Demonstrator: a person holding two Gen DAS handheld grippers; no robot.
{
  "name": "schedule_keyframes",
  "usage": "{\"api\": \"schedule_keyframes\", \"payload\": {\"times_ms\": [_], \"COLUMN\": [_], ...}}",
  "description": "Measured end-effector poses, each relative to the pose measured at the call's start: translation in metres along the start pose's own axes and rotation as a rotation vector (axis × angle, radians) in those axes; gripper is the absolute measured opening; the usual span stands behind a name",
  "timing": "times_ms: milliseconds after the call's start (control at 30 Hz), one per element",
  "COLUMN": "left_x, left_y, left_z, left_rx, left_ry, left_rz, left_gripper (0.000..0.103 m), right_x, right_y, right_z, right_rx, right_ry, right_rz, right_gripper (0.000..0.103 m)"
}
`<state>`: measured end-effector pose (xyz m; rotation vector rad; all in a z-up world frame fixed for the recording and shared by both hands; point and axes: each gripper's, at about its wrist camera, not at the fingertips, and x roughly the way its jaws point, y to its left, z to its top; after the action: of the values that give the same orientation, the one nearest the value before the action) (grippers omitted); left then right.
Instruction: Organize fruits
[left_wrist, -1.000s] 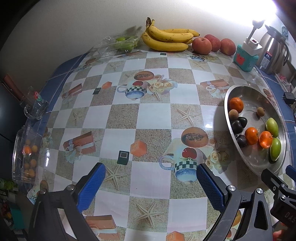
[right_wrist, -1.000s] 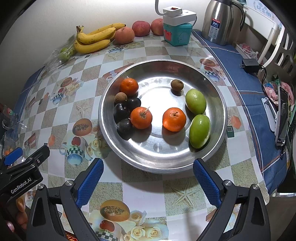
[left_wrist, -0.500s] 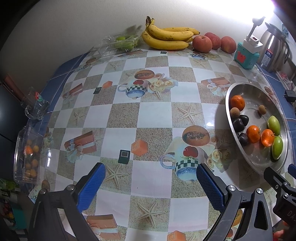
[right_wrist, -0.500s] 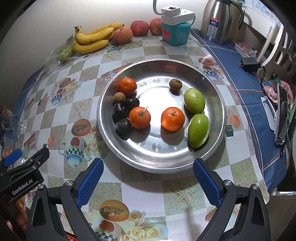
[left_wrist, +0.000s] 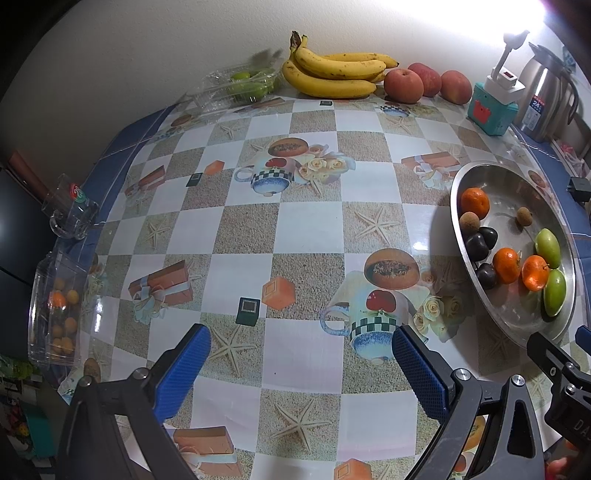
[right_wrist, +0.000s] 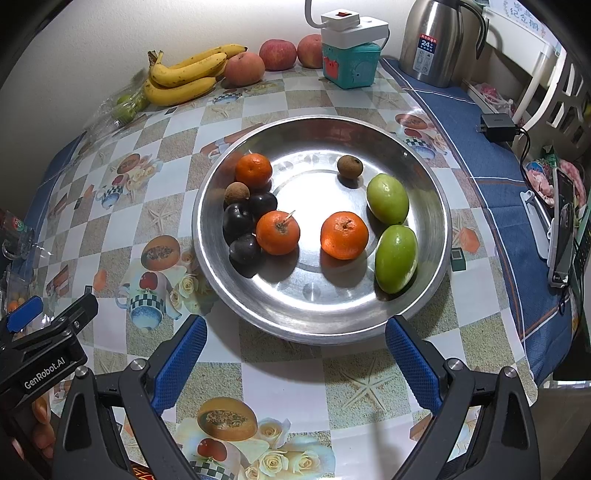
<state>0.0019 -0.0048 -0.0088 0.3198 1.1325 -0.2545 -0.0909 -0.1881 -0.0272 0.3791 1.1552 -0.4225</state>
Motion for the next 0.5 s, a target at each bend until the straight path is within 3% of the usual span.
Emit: {"api": "schedule_keyframes", "payload": {"times_ms": [500], "left_x": [0.0007], "left_y": [0.0008], "left_z": [-0.0005], "left_rx": [0.003], "left_ry": [0.001], "left_rz": [0.002], "left_gripper": [0.100], "right_x": [0.0016], "right_y": [-0.0005], "right_z": [-0.0013], "right_rx": [0.000], "right_ry": [0.002], "right_rz": [-0.002], "right_gripper": [0.097]}}
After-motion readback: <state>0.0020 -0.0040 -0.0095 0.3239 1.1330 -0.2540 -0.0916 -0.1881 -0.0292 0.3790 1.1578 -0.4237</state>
